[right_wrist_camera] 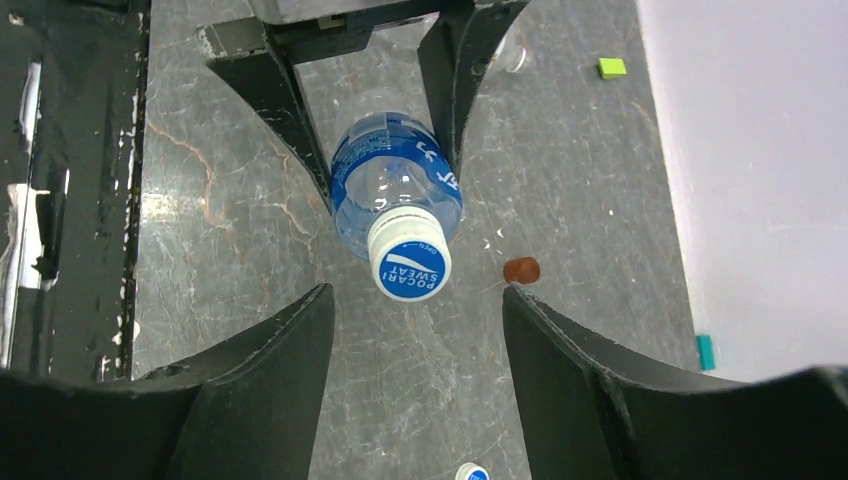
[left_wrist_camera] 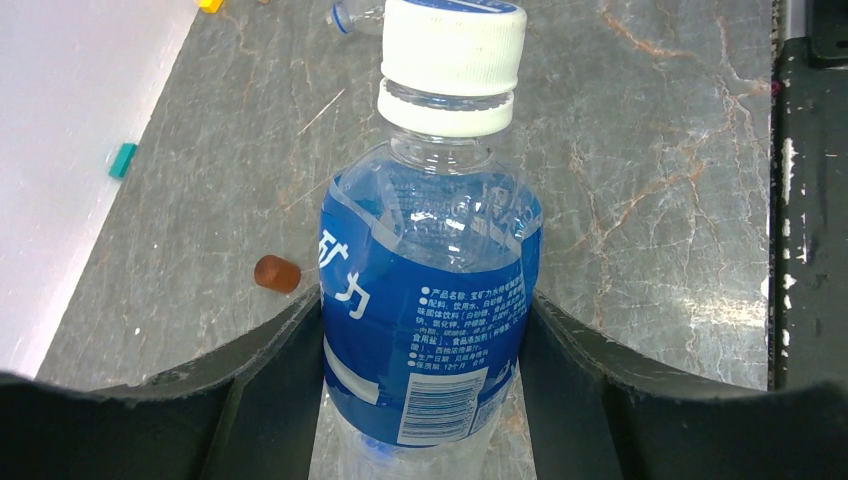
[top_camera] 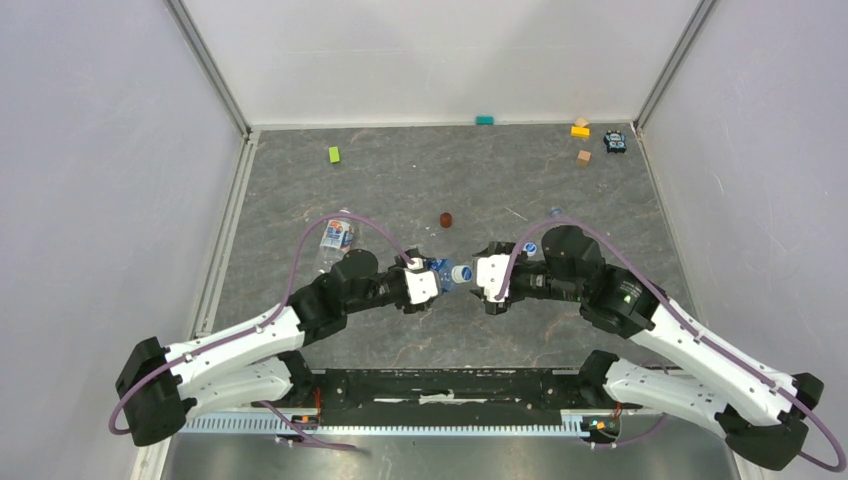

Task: Screw on the bottle caps
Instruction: Screw the bottle cap onto the plastic bottle.

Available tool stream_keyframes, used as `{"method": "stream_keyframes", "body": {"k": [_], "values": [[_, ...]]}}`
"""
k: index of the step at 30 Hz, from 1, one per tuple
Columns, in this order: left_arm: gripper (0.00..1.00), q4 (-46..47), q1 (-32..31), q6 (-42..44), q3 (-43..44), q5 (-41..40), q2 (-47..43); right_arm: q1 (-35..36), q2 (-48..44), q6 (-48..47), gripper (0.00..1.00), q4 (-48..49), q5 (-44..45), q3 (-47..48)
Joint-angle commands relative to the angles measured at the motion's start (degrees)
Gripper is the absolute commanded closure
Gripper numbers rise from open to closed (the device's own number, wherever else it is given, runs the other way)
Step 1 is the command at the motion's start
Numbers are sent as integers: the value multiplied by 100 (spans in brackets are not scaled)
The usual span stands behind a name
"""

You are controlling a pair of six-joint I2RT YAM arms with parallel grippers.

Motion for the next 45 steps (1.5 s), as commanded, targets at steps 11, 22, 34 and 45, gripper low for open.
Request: {"method": "stream_keyframes", "body": {"k": [11,22,34,45], "values": [[98,-5,15,-45,255,364,-37,21,433,-600,41,-199,-416,532],[98,-5,15,-52,259,321,-58,21,616,-631,49,-373,-737,541],[98,15,10,-60,257,290,-108,20,696,-189,74,-260,-330,450],[98,145,9,327,90,-816,-241,22,1322,3884,97,679,1201,387]]}}
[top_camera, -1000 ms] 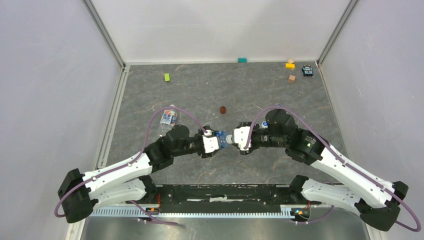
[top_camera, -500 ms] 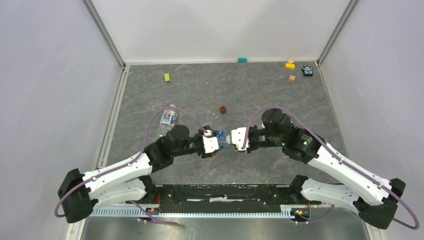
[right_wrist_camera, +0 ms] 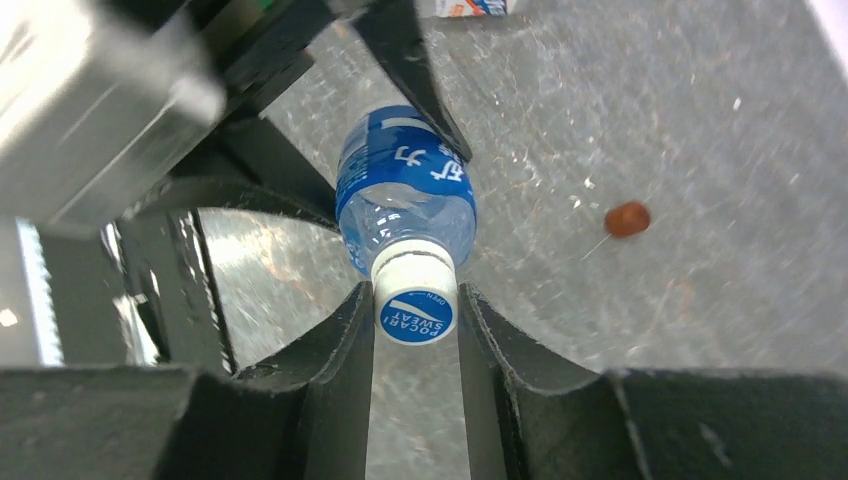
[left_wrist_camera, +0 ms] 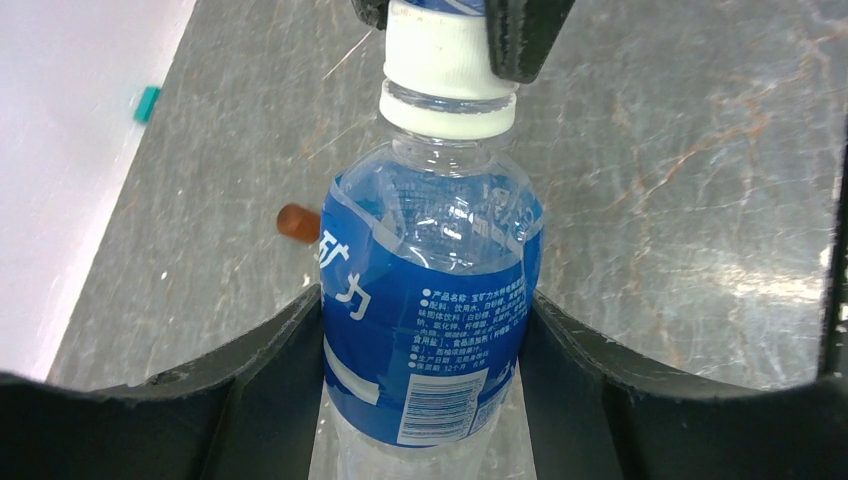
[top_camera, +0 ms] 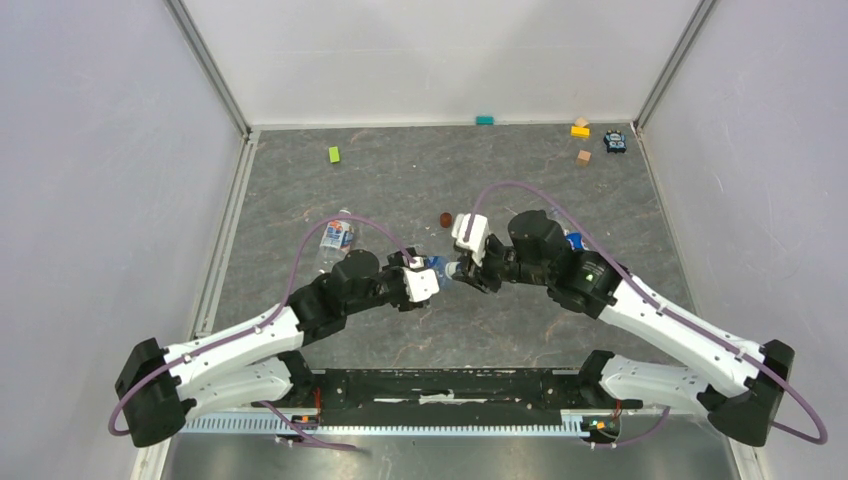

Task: Screw on the bottle caps
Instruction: Screw the bottle cap onto the plastic bottle.

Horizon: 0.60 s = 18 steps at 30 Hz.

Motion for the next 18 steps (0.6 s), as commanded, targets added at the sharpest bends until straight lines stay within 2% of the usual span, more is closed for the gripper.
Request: {"method": "stream_keyframes", "body": {"k": [1,7,11,13,16,18], "values": [[98,451,-16,329,58,-520,-221,19,312,2339,97,435,899,85],[98,404,-51,676,10,-883,-251,19,362,4119,100,1196,901,-431],[98,287,-127,908,3,-1146,-239,20,291,4584,97,1766,811,-806],[98,240,-148,975,9,-1174,-229,20,264,4597,88,1912,732,-832],[98,223,-152,969,-4,-1148,-196,20,137,4341,63,1979,770,-776],[98,205,-155,950,3,-1057,-171,20,13,4017,52,1983,804,-701]]}}
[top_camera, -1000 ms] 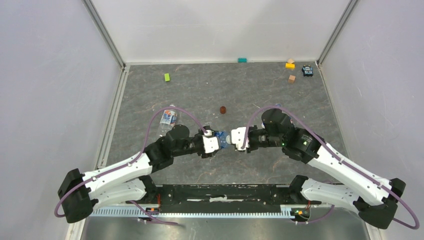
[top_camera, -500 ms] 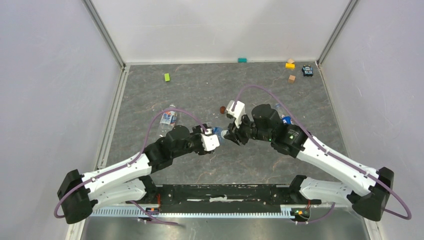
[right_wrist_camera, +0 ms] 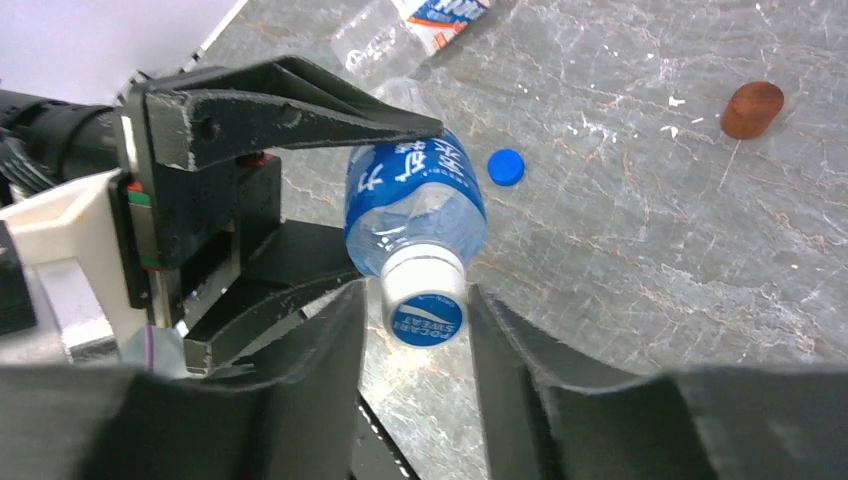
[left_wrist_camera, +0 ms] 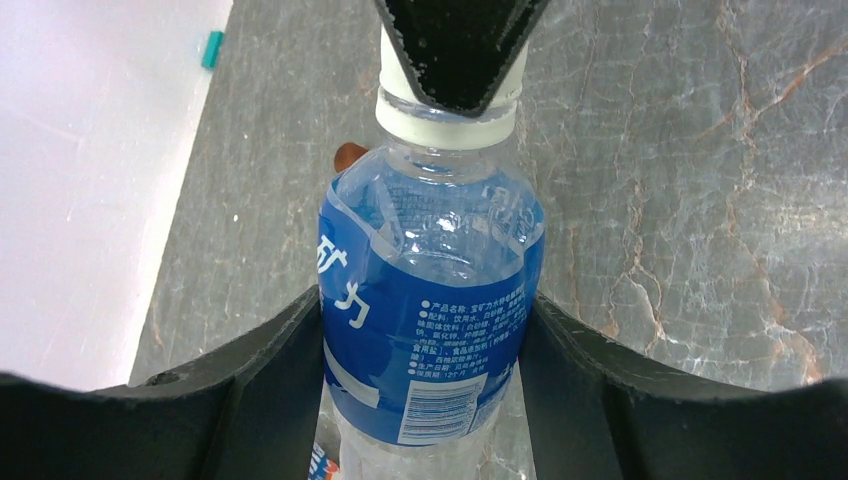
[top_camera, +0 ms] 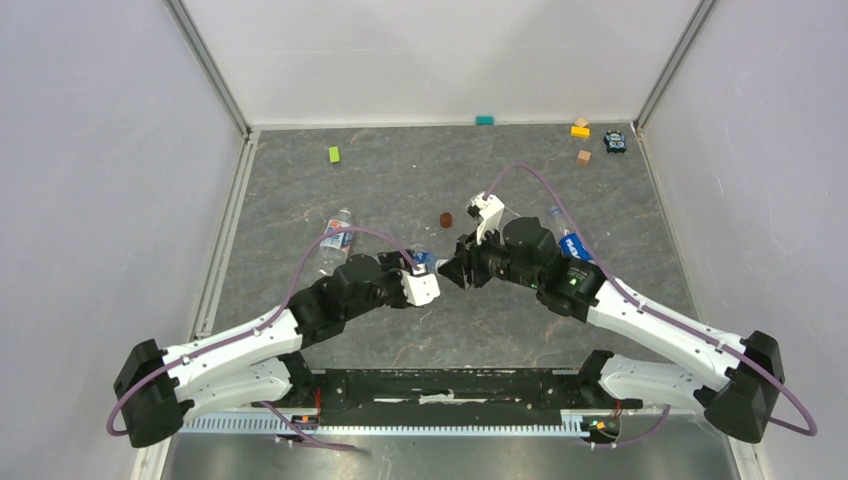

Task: Screw on the bottle caps
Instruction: Screw the bottle cap onto the plastic bottle.

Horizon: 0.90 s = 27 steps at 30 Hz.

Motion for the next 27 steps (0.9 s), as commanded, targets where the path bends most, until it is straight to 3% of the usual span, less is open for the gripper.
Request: {"method": "stream_keyframes", "body": {"k": [1,4,7,12,17,27], "values": [[98,550,-73,161,132,99,-70,47,-333,-352,46,434,-42,111],[98,554,-69,56,149,178,-49,47,-585,-1192,28,402,-28,212],[98,568,-70,-77,176,338,-26,48,-873,-2066,21,350,-102,187],[98,679,-68,-475,230,754,-17,48,-1528,-3911,19,350,-497,-288],[98,799,-72,-735,256,1298,34,48,-2004,-5101,18,203,-1388,-565],[98,1005,-72,-1004,246,1723,-18,48,-1760,-5895,25,-495,-2243,-180]]}}
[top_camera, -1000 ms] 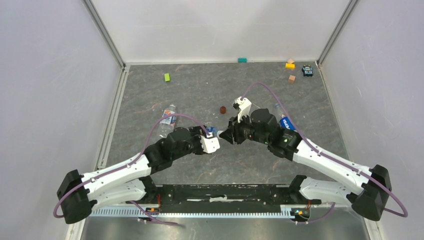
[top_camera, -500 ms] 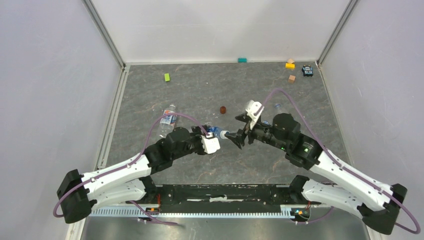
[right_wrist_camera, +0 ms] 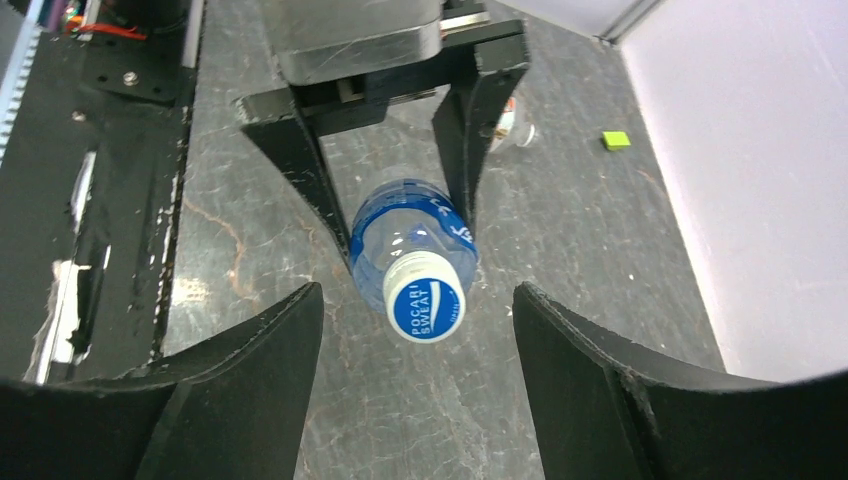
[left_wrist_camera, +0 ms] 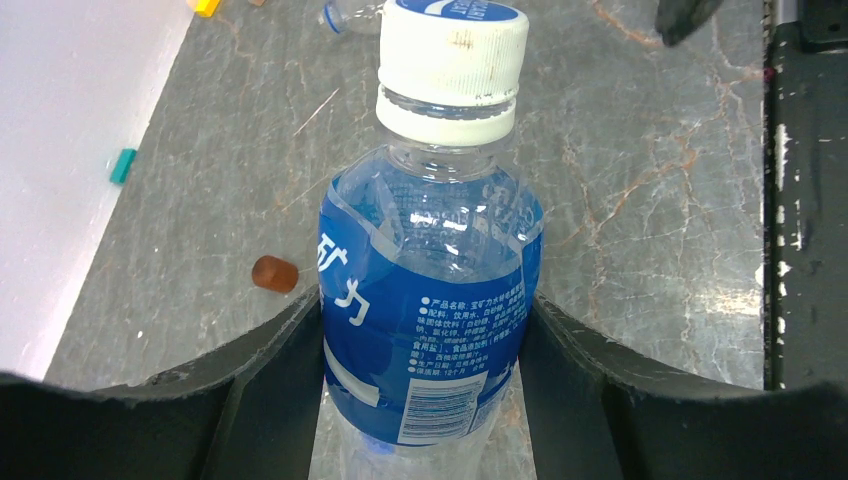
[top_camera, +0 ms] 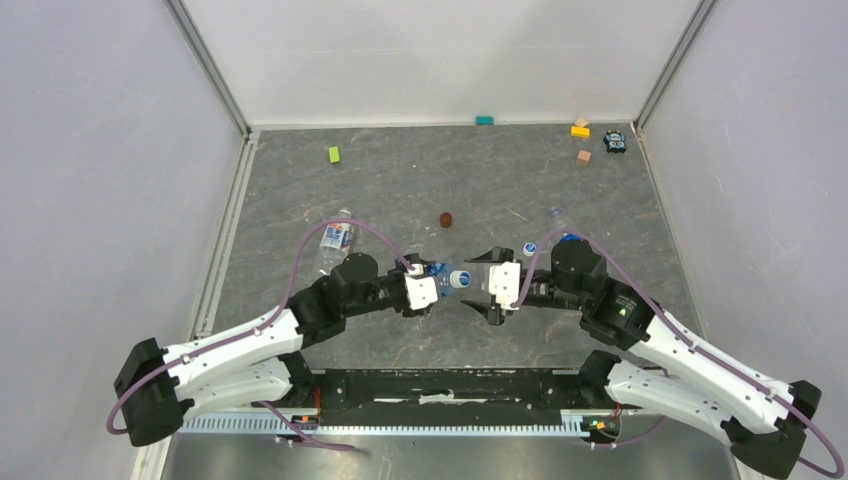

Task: Screw on the bottle caps
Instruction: Screw the bottle cap onto the plastic bottle.

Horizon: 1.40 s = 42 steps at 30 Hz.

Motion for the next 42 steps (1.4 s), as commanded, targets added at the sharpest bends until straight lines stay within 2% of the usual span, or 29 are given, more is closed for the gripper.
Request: {"method": "stream_keyframes", "body": {"k": [1,13,21,25,29,34,36,38,40,42], "values": [[98,431,-21,-329,212,328,-68,22,59,-492,28,-157,-464,323],[98,465,-26,-376,196,462,-120,22,151,-541,50,-190,-500,371],[98,469,-23,-366,187,497,-142,21,217,-564,50,-191,-447,360],[98,481,-25,-369,190,502,-142,22,249,-564,56,-191,-438,398],[98,500,-23,-379,196,423,-142,19,266,-450,72,-180,-464,420],[98,669,-20,-483,208,27,-197,28,503,385,94,0,-97,436],[98,802,-24,-521,181,-249,-238,24,564,1081,100,323,410,359],[98,882,-25,-519,153,-550,-265,20,619,1958,100,601,1085,240],[98,909,-23,-499,120,-726,-277,22,704,2369,100,620,1196,263],[98,918,-26,-480,92,-806,-269,21,734,2614,91,638,1218,321]]}}
